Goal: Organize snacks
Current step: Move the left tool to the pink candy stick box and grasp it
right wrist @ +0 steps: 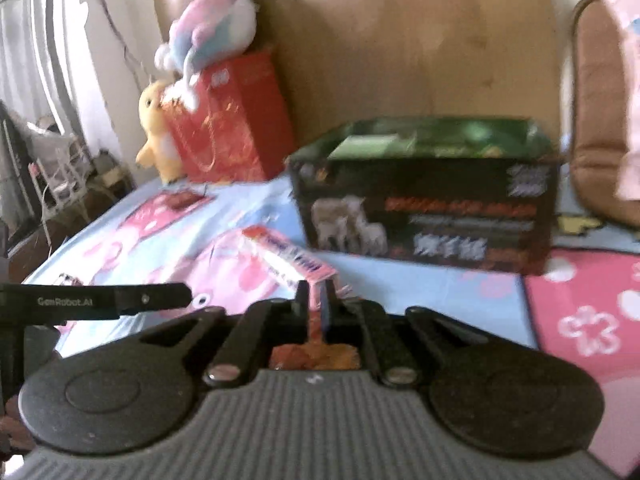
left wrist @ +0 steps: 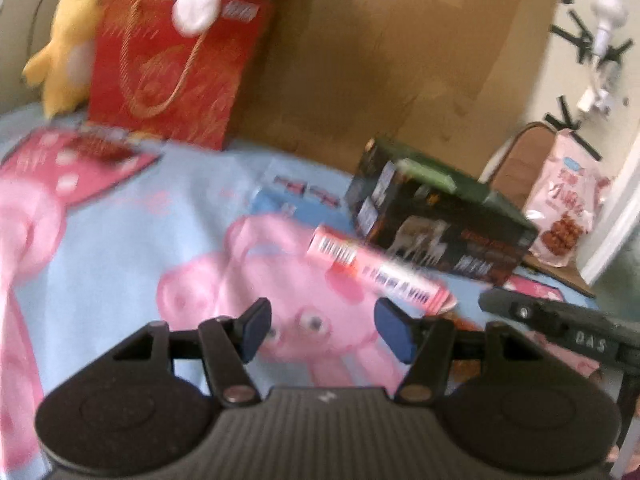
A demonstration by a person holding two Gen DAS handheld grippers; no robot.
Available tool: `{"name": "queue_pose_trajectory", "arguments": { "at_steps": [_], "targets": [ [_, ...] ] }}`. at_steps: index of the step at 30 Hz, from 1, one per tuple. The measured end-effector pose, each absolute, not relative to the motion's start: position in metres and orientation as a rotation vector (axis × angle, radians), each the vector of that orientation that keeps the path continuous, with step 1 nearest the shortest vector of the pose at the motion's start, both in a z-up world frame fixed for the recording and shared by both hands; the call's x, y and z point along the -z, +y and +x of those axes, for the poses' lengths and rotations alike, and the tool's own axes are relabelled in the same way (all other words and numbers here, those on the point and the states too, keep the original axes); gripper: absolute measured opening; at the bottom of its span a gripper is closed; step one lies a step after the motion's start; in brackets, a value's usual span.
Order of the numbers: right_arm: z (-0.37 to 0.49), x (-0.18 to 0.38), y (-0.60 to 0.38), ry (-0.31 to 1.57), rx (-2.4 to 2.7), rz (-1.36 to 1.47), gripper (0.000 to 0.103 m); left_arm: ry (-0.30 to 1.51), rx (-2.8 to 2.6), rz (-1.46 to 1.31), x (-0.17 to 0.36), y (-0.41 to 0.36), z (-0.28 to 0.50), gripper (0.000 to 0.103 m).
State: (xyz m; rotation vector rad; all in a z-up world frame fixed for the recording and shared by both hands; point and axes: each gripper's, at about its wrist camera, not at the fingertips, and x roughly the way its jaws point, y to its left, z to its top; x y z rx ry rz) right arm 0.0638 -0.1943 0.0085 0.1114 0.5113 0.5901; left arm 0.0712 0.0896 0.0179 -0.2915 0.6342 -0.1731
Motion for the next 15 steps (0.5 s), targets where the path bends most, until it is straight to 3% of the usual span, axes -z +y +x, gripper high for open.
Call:
{"name": "queue_pose_trajectory", "arguments": {
  "at_steps": [3, 4, 11, 13, 15],
  "targets": [
    [0.067, -0.009, -0.204, 0.483, -0.537, 0.084, 0.048, 0.604, 0.238, -0.271, -0.041, 0.086, 0.092, 0.064],
    [0.070, -0.008, -0.204, 0.487, -0.530, 0.074, 0.052, 0.614, 0.248, -0.271, -0.046, 0.084, 0.102, 0.066],
    [0.082, -0.003, -0.177, 0.559, -0.620, 0.017, 0.051, 0.711, 0.161, -0.274, -0.035, 0.102, 0.167, 0.063],
    [0.087, 0.002, -0.161, 0.591, -0.643, -0.004, 0.047, 0.736, 0.178, -0.299, -0.026, 0.106, 0.169, 0.052],
    [0.097, 0.009, -0.146, 0.631, -0.622, -0.025, 0.031, 0.790, 0.229, -0.291, -0.014, 0.098, 0.172, 0.039]
  ]
}}
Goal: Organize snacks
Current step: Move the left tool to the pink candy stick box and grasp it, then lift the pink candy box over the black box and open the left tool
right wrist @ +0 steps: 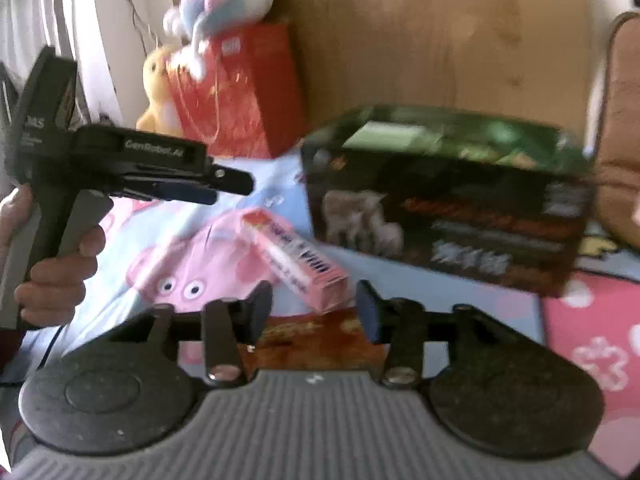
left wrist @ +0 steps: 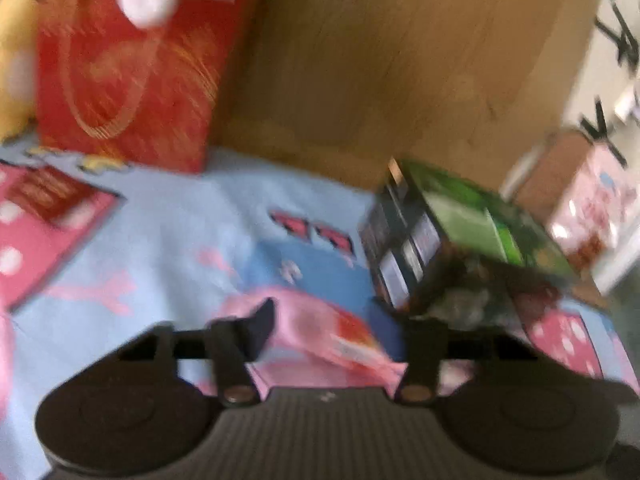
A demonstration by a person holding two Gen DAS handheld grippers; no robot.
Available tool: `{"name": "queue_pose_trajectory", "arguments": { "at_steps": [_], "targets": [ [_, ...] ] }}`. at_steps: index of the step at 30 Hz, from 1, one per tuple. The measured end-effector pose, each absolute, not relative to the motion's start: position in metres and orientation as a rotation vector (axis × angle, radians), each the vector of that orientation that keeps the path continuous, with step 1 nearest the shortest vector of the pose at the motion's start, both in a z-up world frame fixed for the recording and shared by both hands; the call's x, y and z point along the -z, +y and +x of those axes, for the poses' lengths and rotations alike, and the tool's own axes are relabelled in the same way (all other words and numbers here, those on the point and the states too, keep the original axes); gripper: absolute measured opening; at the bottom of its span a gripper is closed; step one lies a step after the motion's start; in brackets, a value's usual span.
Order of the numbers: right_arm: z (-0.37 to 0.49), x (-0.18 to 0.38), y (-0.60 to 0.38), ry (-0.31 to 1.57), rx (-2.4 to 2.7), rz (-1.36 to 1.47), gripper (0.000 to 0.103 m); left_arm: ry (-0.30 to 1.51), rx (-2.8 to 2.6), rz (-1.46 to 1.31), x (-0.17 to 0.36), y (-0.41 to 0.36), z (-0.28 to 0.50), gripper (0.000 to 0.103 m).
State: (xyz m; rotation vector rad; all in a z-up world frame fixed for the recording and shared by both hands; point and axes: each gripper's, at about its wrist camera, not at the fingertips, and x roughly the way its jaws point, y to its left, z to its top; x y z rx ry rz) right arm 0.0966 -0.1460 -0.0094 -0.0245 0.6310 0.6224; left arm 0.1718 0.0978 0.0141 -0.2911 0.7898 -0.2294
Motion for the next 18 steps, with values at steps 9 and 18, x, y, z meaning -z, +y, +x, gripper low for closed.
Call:
{"name": "queue_pose_trajectory", "arguments": {
  "at_steps": [9, 18],
  "targets": [
    [0.050, -0.007, -0.151, 0.582, -0.526, -0.019, 0.017, 0.690, 0.323, -0.283, -0.038, 0.087, 0.096, 0.036],
    [-0.072, 0.011, -0.186, 0.586, -0.390, -0.007, 0.018, 0.760, 0.472, -0.219, -0.024, 0.044, -0.005, 0.036]
  ]
}}
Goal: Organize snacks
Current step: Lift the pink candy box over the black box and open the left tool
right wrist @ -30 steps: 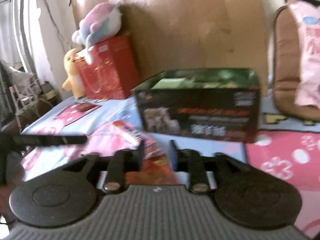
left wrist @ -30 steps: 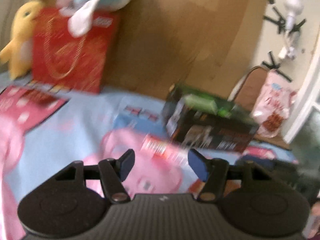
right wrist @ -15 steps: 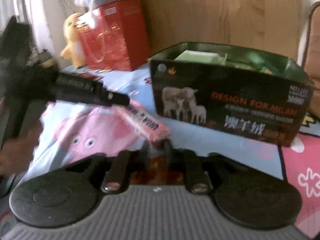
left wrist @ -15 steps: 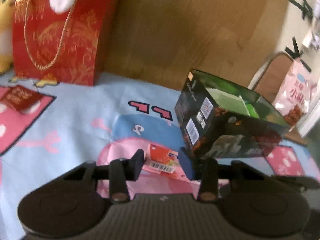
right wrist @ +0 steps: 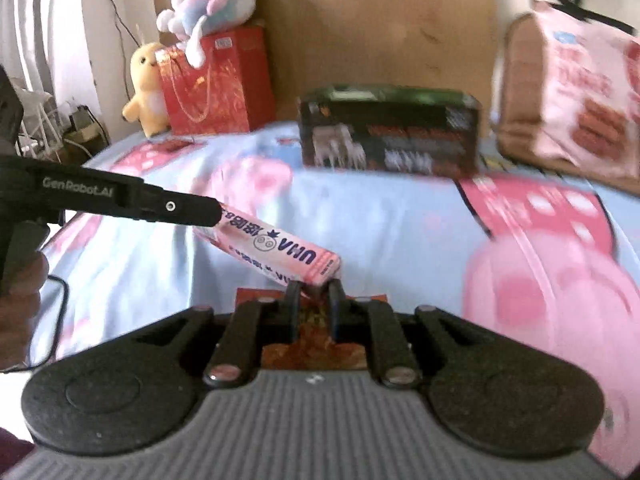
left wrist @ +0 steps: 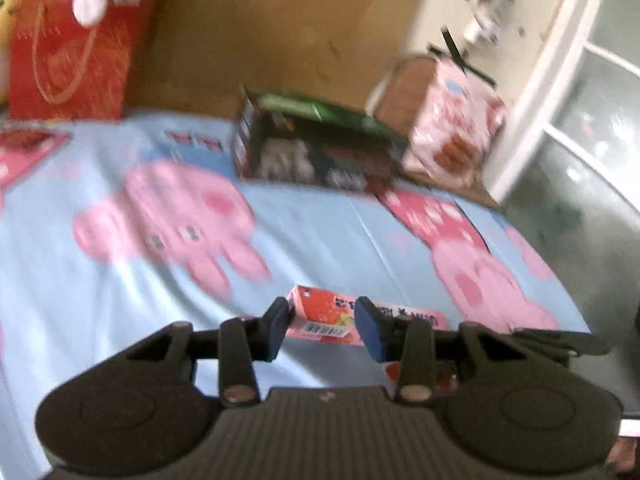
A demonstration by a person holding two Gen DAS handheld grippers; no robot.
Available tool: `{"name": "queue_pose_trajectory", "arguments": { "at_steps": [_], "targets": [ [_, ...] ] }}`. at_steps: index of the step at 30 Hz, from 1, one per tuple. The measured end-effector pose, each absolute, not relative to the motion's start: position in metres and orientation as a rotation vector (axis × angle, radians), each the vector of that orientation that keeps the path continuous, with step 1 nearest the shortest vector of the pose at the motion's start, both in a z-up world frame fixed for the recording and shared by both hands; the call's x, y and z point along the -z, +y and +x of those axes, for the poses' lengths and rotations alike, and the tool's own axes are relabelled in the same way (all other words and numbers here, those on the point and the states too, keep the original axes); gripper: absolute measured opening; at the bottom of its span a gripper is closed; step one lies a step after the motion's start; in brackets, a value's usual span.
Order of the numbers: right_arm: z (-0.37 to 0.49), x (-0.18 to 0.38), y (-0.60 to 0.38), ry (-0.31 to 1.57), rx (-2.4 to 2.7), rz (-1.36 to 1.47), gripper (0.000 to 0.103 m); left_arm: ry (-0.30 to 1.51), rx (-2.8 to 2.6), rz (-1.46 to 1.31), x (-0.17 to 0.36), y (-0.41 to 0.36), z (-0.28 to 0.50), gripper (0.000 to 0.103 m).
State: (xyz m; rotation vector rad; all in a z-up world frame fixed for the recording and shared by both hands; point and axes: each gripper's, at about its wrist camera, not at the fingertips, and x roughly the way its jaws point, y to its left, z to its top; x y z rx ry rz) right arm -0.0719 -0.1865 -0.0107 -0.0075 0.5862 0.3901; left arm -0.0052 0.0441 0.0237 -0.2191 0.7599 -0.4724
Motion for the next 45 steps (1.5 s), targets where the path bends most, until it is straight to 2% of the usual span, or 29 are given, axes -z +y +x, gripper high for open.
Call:
{"name": "queue_pose_trajectory", "arguments": {
  "at_steps": [6, 11, 14, 15, 17, 20, 21, 23, 26, 29, 38, 45],
  "targets": [
    [-0.103, 0.016, -0.205, 0.582, -0.321, 0.003, 0.020, 0.786, 0.509, -0.223, -0.011, 0.022, -0.027, 0.038],
    [-0.112, 0.020, -0.215, 0.574, -0.296, 0.032, 0.025, 0.781, 0.524, -0.167, -0.014, 0.005, -0.039, 0.042],
    [-0.120, 0.021, -0.218, 0.560, -0.305, 0.048, 0.037, 0.772, 0.526, -0.179, -0.019, 0.010, -0.042, 0.048],
    [-0.122, 0.022, -0.217, 0.551, -0.312, 0.045, 0.046, 0.759, 0.514, -0.182, -0.022, 0.013, -0.043, 0.054],
    [-0.124, 0.022, -0.213, 0.533, -0.329, 0.018, 0.051, 0.742, 0.504, -0.191, -0.027, 0.018, -0.044, 0.061],
    [-0.122, 0.025, -0.206, 0.519, -0.343, -0.026, 0.058, 0.753, 0.509, -0.197, -0.026, 0.017, -0.041, 0.062],
    [-0.120, 0.026, -0.204, 0.521, -0.352, -0.035, 0.059, 0.767, 0.513, -0.189, -0.023, 0.014, -0.040, 0.059],
    [-0.115, 0.030, -0.202, 0.518, -0.359, -0.036, 0.060, 0.812, 0.522, -0.178, -0.014, 0.007, -0.035, 0.052],
    [-0.110, 0.031, -0.198, 0.509, -0.344, -0.040, 0.057, 0.797, 0.503, -0.147, -0.009, 0.001, -0.037, 0.051],
    [-0.108, 0.029, -0.200, 0.497, -0.318, -0.048, 0.048, 0.812, 0.510, -0.168, -0.012, 0.004, -0.035, 0.047],
    [-0.092, 0.008, -0.207, 0.394, -0.259, -0.063, 0.043, 0.741, 0.531, -0.152, -0.043, -0.007, -0.004, 0.047],
    [-0.019, -0.033, -0.212, 0.300, -0.273, -0.025, 0.043, 0.621, 0.490, -0.152, -0.092, -0.010, 0.071, 0.047]
  ]
}}
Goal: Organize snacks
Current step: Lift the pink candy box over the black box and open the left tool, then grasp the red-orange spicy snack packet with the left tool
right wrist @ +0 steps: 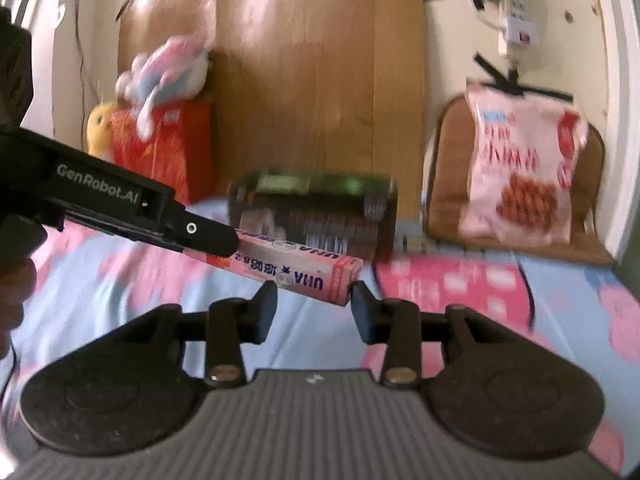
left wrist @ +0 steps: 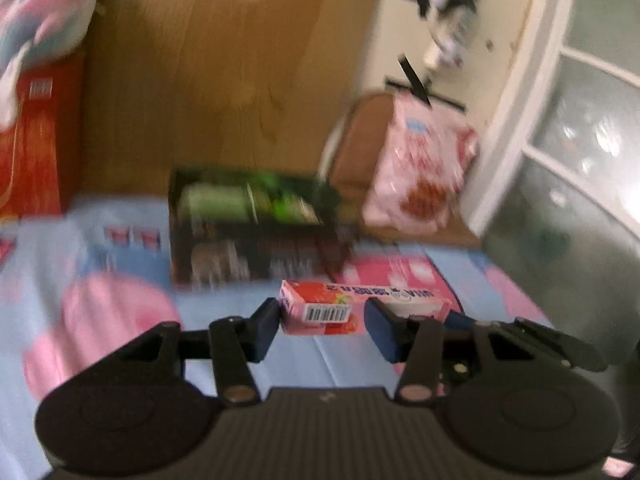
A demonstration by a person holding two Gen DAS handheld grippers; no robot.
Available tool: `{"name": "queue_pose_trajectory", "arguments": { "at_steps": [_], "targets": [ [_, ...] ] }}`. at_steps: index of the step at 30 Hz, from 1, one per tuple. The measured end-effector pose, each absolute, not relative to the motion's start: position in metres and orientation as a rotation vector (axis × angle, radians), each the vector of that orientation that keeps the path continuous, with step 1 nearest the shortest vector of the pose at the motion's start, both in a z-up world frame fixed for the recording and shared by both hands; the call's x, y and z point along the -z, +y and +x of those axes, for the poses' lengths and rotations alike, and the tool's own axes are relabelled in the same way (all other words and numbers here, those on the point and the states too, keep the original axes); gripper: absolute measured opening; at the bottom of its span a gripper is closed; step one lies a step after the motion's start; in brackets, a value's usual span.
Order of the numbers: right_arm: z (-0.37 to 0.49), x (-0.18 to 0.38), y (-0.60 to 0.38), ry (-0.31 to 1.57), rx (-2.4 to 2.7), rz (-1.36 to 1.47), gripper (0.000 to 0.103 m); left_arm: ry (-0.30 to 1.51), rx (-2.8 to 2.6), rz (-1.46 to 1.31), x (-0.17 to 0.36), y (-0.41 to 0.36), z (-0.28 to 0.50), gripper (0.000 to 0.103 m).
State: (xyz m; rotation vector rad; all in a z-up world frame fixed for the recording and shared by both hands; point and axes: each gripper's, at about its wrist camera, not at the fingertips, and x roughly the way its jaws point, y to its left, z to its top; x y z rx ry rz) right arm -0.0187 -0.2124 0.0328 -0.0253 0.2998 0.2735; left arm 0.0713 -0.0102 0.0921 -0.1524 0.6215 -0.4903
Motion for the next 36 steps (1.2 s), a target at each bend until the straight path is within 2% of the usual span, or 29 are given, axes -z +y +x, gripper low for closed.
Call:
{"name": "queue_pose_trajectory", "arguments": {
  "at_steps": [6, 12, 14, 15, 16, 17, 24, 31, 36],
  "targets": [
    [0.082, -0.057, -0.213, 0.263, -0.300, -0.015, 0.044, 0.598, 0.427, -0.135, -0.107, -0.018, 0.165, 0.048],
    [0.153, -0.043, -0.213, 0.328, -0.257, -0.019, 0.051, 0.666, 0.381, -0.087, -0.079, -0.039, 0.233, 0.049],
    [0.161, -0.038, -0.215, 0.347, -0.245, -0.006, 0.052, 0.647, 0.348, -0.059, -0.076, -0.043, 0.240, 0.052],
    [0.160, -0.038, -0.217, 0.342, -0.237, 0.003, 0.054, 0.635, 0.339, -0.050, -0.076, -0.044, 0.241, 0.057],
    [0.157, -0.039, -0.221, 0.331, -0.230, 0.017, 0.061, 0.628, 0.328, -0.044, -0.078, -0.044, 0.240, 0.059],
    [0.151, -0.041, -0.225, 0.317, -0.227, 0.031, 0.064, 0.624, 0.318, -0.047, -0.081, -0.043, 0.239, 0.059],
    [0.055, -0.051, -0.259, 0.321, -0.339, 0.088, 0.064, 0.561, 0.413, -0.104, -0.111, -0.020, 0.156, 0.062],
    [-0.063, -0.013, -0.299, 0.470, -0.581, 0.209, 0.065, 0.789, 0.672, -0.113, -0.068, -0.025, 0.053, 0.063],
    [-0.121, 0.018, -0.285, 0.552, -0.567, 0.100, 0.065, 0.935, 0.782, -0.171, -0.035, -0.023, 0.008, 0.063]
  ]
}}
